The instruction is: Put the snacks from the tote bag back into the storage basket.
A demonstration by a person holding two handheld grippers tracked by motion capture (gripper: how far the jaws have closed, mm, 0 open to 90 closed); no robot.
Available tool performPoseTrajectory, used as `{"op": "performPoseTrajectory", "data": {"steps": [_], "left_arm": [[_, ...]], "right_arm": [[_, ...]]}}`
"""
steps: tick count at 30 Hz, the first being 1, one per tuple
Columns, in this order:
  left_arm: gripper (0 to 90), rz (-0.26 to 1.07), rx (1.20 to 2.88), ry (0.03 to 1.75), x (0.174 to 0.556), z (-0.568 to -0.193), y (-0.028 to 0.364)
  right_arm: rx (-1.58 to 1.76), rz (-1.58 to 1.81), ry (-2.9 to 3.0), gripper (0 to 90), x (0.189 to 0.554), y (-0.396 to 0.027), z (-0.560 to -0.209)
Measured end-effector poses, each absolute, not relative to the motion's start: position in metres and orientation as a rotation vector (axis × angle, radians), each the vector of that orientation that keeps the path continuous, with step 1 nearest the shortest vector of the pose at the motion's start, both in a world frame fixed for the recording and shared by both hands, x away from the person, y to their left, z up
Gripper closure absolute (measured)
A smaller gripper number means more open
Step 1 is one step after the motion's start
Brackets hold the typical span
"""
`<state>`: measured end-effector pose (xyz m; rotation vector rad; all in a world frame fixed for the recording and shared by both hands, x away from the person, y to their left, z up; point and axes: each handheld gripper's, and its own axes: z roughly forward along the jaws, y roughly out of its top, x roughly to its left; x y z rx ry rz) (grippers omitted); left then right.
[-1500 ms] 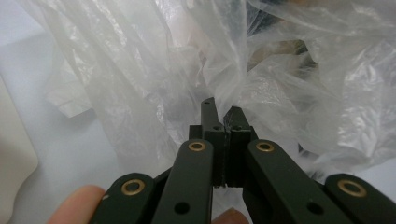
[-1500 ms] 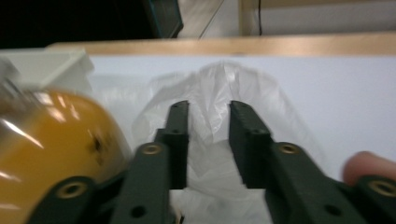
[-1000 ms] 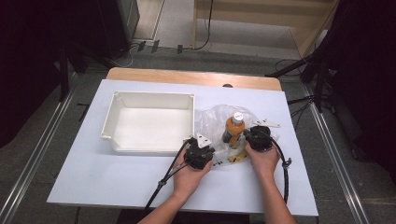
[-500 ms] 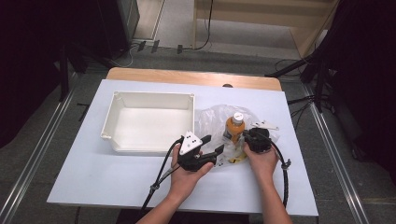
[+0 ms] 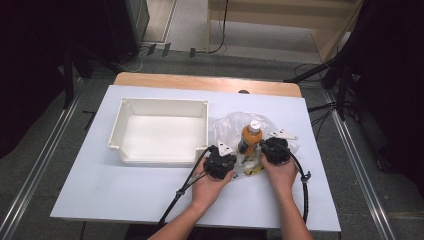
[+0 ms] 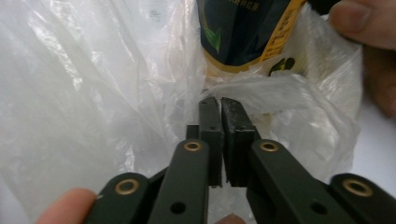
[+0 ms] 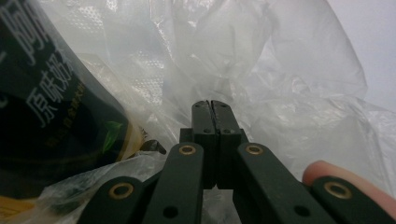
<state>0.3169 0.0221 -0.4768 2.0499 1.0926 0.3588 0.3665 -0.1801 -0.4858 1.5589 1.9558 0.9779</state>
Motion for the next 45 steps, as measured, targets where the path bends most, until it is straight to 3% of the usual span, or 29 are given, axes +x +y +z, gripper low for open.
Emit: {"op": "performPoseTrajectory", "data": {"steps": [4,7,11,17,22,38,40,41,45], "left_arm": [[90.0,0.420,2.078,1.085,0.314,-0.479,0.017],[90.0,0.398,2.067,1.094,0.315,-0.479,0.018],[90.0,0.374,2.062,1.099,0.317,-0.479,0.020],[90.0,0.374,2.064,1.098,0.316,-0.479,0.020],[90.0,0.371,2.062,1.100,0.316,-0.479,0.021],[90.0,0.370,2.065,1.095,0.316,-0.479,0.022],[90.0,0.366,2.063,1.096,0.316,-0.479,0.022],[90.0,0.363,2.063,1.096,0.316,-0.479,0.022],[90.0,0.358,2.059,1.096,0.316,-0.479,0.022]], "right_arm": [[1.548,1.027,1.902,88.7,0.360,-0.182,-0.483],[1.465,1.165,1.848,76.4,0.343,-0.187,-0.477],[1.432,1.220,1.802,74.0,0.326,-0.191,-0.464],[1.367,1.315,1.844,81.9,0.300,-0.189,-0.450],[1.380,1.253,1.984,89.9,0.298,-0.179,-0.465],[1.522,1.085,2.128,90.0,0.314,-0.172,-0.484],[1.514,1.087,2.122,85.6,0.313,-0.172,-0.483],[1.478,1.140,2.082,74.4,0.308,-0.174,-0.480],[1.425,1.268,1.964,60.6,0.299,-0.183,-0.465]]}}
